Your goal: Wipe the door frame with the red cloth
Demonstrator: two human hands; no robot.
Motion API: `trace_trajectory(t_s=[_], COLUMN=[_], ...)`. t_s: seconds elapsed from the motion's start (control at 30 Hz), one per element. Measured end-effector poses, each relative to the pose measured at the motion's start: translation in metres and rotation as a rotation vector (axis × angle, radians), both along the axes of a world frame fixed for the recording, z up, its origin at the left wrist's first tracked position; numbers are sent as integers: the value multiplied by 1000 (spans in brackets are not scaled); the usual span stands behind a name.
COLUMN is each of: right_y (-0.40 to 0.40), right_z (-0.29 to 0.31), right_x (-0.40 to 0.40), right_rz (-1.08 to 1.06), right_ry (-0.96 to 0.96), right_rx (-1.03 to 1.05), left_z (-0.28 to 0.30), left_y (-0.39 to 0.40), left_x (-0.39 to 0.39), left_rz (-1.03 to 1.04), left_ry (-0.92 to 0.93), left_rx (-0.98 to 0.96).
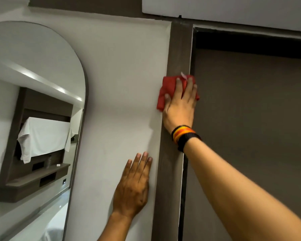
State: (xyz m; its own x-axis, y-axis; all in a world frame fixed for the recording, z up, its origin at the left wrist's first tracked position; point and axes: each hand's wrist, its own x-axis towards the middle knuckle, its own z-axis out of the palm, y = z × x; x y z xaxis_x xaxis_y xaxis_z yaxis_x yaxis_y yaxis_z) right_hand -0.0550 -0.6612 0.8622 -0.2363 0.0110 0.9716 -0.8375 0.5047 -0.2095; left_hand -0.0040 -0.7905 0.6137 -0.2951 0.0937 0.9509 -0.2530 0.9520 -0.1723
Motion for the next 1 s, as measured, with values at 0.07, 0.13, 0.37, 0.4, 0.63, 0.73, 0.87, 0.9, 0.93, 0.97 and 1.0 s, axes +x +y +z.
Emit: trace_trajectory(t_s=[0.07,0.13,0.37,0.4,0.63,0.73,0.87,0.9,0.93,0.97,1.0], right_y=[2,3,4,5,5,4,4,7,11,14,17], right_z=[-11,7,148,163,140,65,-69,-104,-137,-169,-197], right_x=[-1,-1,0,0,-11,-13,-3,1,4,7,10], right_rz=[3,-9,-25,-31,-59,-53,-18,2,14,21,24], right_ry=[-22,-25,-9,-10,55,84,59,29,-4,-39,-67], right_rx=[25,33,24,30,13,-4,-10,10,42,76,104], left_z=[2,0,-3,-3,-2,2,5,5,4,3,3], left_y=[3,5,-5,-5,-2,-2,1,3,5,7,8], left_x=[-1,-1,-9,-8,-5,-4,0,3,5,8,11], left_rz=[12,2,-33,-29,5,24,15,-26,-74,-121,-168], left_ry=[11,13,42,41,80,72,31,1,-23,-33,-37], left_rx=[2,7,6,3,-58,-65,-25,4,38,77,110])
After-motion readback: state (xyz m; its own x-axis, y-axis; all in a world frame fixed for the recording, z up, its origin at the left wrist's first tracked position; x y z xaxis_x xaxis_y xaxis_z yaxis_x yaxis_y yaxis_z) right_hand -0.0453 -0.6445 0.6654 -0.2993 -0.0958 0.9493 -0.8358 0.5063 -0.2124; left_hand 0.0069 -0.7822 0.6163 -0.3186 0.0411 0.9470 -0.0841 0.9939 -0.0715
